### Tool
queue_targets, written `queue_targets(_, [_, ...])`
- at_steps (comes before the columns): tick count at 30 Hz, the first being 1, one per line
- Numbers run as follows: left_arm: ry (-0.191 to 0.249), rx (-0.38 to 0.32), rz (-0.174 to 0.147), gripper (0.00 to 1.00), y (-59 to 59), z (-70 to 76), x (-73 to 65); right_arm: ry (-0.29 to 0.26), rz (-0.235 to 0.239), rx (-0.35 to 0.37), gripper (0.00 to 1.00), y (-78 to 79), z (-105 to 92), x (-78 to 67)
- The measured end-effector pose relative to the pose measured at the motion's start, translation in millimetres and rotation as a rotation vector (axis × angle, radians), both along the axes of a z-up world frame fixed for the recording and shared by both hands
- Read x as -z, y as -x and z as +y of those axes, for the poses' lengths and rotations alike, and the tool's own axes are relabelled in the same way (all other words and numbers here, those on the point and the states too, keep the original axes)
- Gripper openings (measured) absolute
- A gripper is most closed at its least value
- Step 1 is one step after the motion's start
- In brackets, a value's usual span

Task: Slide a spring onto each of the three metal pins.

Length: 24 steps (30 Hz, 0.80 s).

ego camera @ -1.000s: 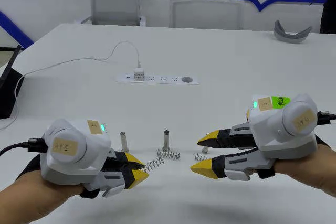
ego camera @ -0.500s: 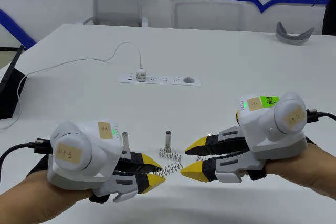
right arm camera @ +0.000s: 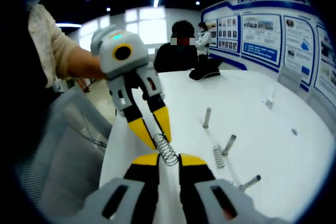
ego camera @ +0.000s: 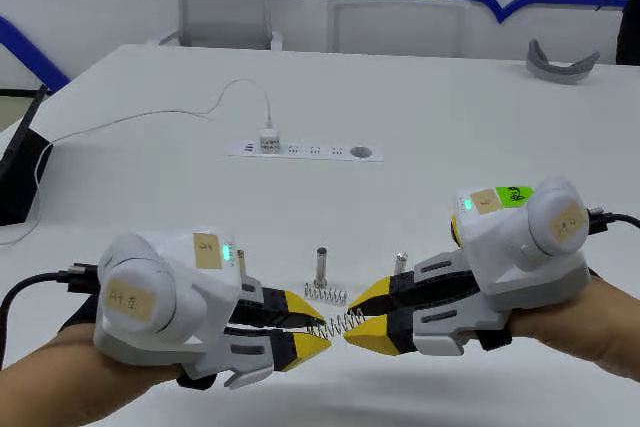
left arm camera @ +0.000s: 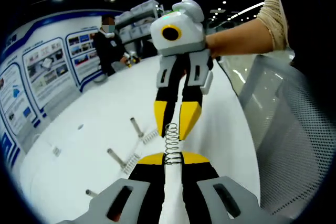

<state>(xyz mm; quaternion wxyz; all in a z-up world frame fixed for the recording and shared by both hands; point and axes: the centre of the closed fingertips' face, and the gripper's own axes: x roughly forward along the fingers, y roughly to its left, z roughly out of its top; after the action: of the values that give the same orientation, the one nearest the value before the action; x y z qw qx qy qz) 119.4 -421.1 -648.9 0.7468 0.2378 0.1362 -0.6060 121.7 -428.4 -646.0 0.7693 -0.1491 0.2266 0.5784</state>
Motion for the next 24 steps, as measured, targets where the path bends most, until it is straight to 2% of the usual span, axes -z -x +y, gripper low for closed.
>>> queue_targets(9, [0.006,-0.001,0.003,0.1,0.4,0.8,0.0,-0.007,-0.004,-0.01,0.13,3.9,3.3,-9.3])
queue_targets(11, [0.012,-0.005,0.005,0.1,0.4,1.1,-0.5,-0.033,-0.005,-0.01,0.13,3.8,6.5,-16.6])
queue_targets(15, [0.022,-0.016,0.009,0.1,-0.8,1.7,-2.0,-0.044,-0.019,-0.017,0.13,3.3,11.9,-23.4])
queue_targets(16, [0.019,-0.023,0.004,0.1,-2.1,2.9,-1.4,-0.083,-0.002,-0.021,0.12,4.9,16.7,-29.9])
queue_targets(17, [0.028,-0.023,0.007,0.1,-2.0,2.5,-2.4,-0.092,-0.005,-0.019,0.12,4.0,18.1,-32.3])
queue_targets(18, [0.037,-0.026,0.018,0.1,-1.5,2.1,-3.2,-0.089,-0.014,-0.02,0.12,3.3,19.2,-32.9])
queue_targets(24, [0.052,-0.046,0.027,0.1,-2.6,2.7,-5.2,-0.093,-0.033,-0.03,0.12,1.4,29.8,-37.4])
